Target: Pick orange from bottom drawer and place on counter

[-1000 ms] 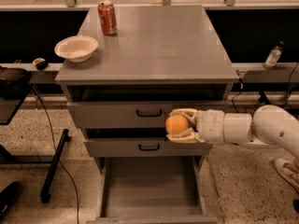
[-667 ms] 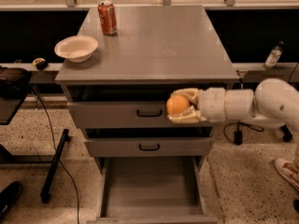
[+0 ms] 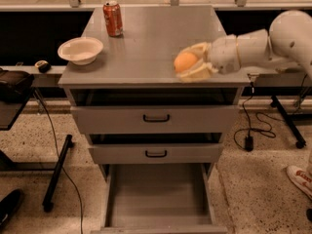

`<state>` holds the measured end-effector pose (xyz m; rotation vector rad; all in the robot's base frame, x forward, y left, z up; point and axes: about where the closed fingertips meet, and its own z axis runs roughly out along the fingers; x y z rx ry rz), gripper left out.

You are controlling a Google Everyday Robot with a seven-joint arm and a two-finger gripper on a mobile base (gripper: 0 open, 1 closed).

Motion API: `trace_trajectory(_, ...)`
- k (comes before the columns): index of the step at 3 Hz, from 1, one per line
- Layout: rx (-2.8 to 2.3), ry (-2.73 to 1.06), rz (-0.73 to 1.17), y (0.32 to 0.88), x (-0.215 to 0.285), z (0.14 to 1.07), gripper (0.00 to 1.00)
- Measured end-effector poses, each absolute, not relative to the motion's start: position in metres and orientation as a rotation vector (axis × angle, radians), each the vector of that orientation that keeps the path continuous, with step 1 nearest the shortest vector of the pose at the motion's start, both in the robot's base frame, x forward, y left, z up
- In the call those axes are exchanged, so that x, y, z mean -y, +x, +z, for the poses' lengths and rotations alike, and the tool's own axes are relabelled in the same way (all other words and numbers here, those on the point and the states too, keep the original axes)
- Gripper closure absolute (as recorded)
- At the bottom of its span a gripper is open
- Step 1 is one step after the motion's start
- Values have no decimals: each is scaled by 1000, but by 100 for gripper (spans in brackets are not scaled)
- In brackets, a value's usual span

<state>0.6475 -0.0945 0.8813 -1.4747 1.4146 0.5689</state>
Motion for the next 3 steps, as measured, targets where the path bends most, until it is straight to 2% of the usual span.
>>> trace_trajectory(2,-1387,-1456,534,654,100,898,100)
trace_trajectory(3,-1414,-1372,514,680,98,906,100)
